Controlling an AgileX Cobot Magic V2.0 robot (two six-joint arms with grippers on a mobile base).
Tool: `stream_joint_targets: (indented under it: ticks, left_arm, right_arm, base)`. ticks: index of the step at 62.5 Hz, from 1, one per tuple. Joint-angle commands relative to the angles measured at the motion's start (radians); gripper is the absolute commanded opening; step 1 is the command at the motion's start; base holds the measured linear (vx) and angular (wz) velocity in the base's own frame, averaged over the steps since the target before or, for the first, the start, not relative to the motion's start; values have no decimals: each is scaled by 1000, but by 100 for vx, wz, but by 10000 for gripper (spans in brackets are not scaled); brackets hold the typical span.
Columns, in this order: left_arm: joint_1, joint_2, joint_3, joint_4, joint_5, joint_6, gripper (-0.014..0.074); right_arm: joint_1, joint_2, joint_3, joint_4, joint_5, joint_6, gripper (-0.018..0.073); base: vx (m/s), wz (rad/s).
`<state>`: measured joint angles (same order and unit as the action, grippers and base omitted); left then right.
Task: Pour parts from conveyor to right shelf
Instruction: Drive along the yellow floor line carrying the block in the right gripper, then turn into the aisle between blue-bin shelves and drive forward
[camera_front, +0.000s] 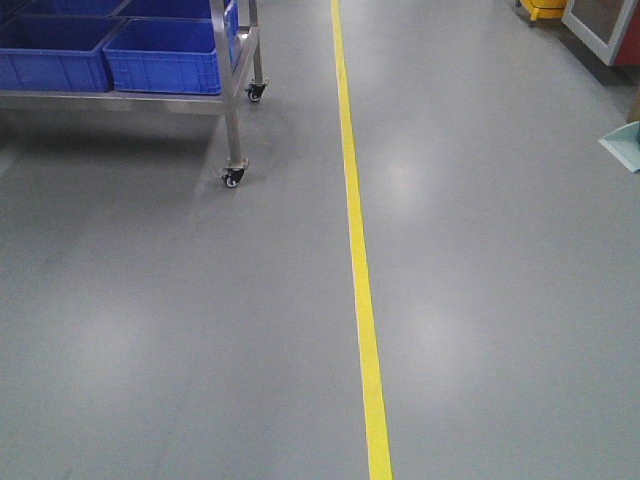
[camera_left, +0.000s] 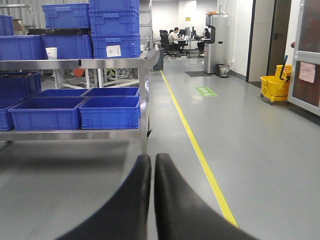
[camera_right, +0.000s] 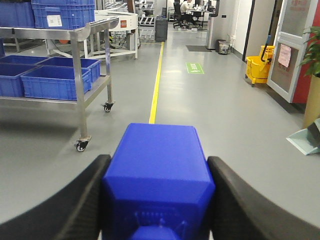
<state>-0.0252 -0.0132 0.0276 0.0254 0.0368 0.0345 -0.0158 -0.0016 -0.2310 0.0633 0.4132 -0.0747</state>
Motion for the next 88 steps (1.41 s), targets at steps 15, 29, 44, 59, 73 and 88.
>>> stream_joint_targets:
  ticks: [15,29,44,59,73,88]
  left_arm:
    - [0,-14,31,-3,-77,-3,-6]
    - [0,-14,31,-3,-77,-3,-6]
    - [0,-14,31,-3,-77,-3,-6]
    - [0,-14,31,-3,-77,-3,-6]
    - [0,-14,31,-3,-77,-3,-6]
    - [0,-14,31,-3,-77,-3,-6]
  right_arm:
    - [1,12,-26,0,-81,-5,-5]
    - [1,12,-26,0,-81,-5,-5]
    - [1,12,-26,0,-81,-5,-5]
    - [1,12,-26,0,-81,-5,-5]
    - [1,12,-26,0,-81,-5,-5]
    - [0,12,-26,0,-81,-5,-5]
  base:
    - [63,0]
    - [60,5]
    - [59,13]
    - [54,12]
    - [50,11]
    - [46,34]
